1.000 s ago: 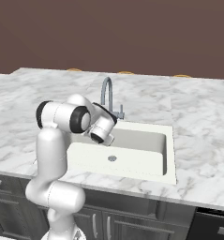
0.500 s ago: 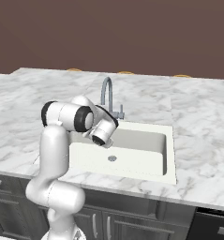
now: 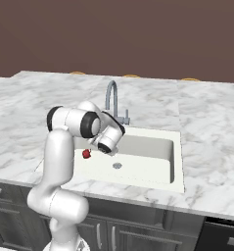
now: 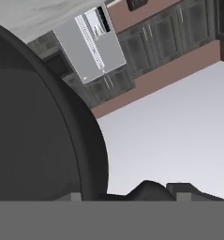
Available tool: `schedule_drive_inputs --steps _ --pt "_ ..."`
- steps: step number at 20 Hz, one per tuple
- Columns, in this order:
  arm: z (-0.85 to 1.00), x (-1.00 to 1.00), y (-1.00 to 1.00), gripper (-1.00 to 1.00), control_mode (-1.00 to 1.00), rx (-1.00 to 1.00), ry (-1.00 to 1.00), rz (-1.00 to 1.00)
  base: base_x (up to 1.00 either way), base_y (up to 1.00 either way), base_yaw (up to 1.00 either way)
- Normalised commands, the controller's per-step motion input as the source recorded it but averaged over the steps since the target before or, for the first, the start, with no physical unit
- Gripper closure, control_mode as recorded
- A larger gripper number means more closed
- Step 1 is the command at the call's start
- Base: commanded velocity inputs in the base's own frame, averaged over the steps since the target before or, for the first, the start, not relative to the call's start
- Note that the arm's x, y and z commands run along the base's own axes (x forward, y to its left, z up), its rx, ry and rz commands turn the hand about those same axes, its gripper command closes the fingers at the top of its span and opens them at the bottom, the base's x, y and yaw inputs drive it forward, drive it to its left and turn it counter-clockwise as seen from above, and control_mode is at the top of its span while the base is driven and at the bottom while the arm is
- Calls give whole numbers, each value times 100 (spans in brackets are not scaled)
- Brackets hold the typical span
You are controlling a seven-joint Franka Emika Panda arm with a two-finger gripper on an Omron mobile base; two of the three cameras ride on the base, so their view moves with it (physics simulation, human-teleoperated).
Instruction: Dump the bell pepper from the pot into the sink. Then turn on the water and wash the bell pepper. Then turn off the water and put the bell pepper back in the pot.
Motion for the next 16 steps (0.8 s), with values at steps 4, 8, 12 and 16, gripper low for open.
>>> schedule_drive_inputs --steps 4,8,12,16 --pt "17 0 -22 100 -100 1 0 2 0 0 0" --pt "20 -1 -12 100 -100 0 0 0 0 0 0" --pt "34 -22 3 100 -100 -4 -5 0 0 0 0" --pt "23 -42 25 100 -100 -11 -9 0 0 0 0"
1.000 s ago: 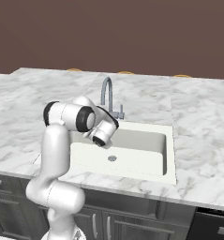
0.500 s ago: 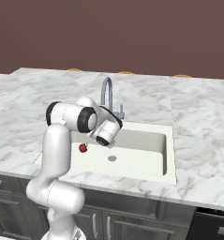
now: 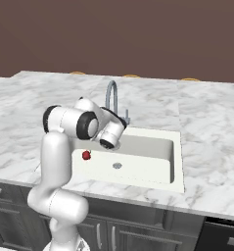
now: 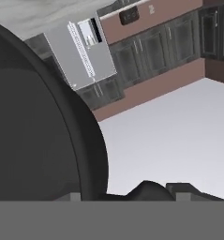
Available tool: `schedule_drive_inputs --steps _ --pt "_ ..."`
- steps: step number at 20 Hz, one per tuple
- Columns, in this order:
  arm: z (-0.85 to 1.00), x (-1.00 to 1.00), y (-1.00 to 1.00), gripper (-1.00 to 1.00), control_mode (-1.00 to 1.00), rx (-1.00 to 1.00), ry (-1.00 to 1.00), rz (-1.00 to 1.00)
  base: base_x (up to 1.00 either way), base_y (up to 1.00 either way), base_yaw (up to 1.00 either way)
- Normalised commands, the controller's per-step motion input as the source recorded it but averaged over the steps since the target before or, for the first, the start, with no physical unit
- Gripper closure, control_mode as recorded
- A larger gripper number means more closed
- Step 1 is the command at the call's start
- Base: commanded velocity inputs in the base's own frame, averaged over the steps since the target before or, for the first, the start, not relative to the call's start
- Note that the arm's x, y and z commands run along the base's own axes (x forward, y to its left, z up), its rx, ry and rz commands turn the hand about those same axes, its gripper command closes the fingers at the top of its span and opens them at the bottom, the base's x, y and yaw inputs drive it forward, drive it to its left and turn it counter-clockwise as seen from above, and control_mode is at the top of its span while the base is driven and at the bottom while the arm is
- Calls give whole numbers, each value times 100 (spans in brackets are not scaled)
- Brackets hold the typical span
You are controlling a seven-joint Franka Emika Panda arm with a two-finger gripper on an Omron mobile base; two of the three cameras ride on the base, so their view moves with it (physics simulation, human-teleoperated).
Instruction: Dump the bell pepper from the pot into the sink. Then turn on the water and wash the bell pepper. Then turn off the water and put the bell pepper back in the pot.
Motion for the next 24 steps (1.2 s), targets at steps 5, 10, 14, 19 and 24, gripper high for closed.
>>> schedule_drive_inputs --steps 5,10,14,19,24 --pt "3 -55 21 100 -100 -10 -6 0 0 0 0" --pt "0 -71 21 100 -100 -5 -3 -1 0 0 0" --pt "15 -96 25 100 -100 -1 -6 -5 0 0 0" --pt "57 -64 40 100 -100 -1 -9 -6 0 0 0" --pt "75 -37 55 100 -100 -11 -11 -8 0 0 0"
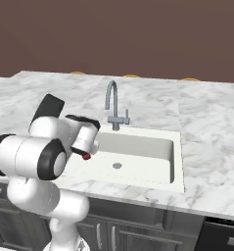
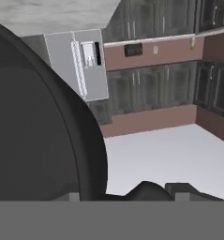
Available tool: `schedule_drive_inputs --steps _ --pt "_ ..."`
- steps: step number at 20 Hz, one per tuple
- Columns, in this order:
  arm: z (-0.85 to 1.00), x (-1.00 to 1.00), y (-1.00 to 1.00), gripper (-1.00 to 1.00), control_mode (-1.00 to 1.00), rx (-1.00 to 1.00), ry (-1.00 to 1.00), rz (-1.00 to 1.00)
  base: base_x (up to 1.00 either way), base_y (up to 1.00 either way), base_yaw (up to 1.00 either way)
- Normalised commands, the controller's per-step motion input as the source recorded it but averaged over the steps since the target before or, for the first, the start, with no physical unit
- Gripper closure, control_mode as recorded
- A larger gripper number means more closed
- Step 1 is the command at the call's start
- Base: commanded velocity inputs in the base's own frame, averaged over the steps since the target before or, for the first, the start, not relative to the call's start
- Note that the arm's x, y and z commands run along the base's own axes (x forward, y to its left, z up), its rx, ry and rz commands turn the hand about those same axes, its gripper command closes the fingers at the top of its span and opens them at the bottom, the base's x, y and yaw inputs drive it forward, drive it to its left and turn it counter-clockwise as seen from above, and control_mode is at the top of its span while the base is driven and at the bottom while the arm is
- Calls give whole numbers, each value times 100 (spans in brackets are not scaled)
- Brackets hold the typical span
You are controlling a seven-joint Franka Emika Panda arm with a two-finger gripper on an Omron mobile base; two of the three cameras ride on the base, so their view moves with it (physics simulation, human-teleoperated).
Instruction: Dump the bell pepper from the pot into the sink. Then turn on the water and wash the bell pepper. Then turn off the water and put the bell pepper back in the pot.
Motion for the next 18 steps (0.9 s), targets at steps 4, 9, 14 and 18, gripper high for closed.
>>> schedule_drive_inputs --steps 4,9,14,18 --pt "66 -15 54 100 -100 -26 -15 -12 0 0 0" --pt "37 0 47 100 -100 -40 -14 -14 0 0 0" --pt "23 0 39 100 -100 -48 -10 -14 0 0 0" --pt "5 0 32 100 -100 -50 -3 -8 0 0 0"
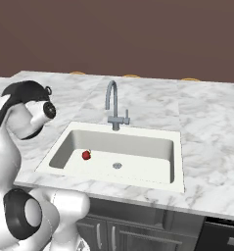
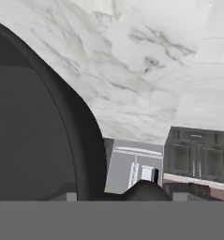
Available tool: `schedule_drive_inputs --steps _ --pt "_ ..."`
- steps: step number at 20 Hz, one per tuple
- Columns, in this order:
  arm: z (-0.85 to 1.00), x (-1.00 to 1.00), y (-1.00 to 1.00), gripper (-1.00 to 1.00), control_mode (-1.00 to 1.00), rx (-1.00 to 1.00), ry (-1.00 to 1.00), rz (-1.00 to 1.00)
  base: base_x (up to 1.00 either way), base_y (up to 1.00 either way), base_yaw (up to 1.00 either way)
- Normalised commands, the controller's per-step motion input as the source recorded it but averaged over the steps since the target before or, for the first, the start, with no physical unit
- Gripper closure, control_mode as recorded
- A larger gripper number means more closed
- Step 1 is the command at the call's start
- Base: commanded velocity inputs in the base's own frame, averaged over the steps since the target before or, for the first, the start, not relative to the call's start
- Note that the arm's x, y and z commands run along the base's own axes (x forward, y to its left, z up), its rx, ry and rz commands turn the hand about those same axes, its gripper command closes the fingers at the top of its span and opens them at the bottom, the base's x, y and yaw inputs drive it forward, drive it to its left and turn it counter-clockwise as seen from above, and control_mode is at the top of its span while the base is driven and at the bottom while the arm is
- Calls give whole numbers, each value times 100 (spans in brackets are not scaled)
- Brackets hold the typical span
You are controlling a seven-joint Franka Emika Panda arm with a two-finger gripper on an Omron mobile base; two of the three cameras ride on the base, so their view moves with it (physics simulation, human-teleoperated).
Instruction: Dump the bell pepper from the pot into the sink. Then turn on the water and wash the bell pepper. Then turn off the water and put the bell pepper back in the pot.
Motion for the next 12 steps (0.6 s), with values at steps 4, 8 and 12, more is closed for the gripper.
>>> schedule_drive_inputs --steps 4,8,12 --pt "0 0 17 100 -100 -49 0 -1 0 0 0" --pt "0 8 1 100 -100 -42 2 0 0 0 0" --pt "-4 2 4 100 -100 -36 9 0 0 0 0"
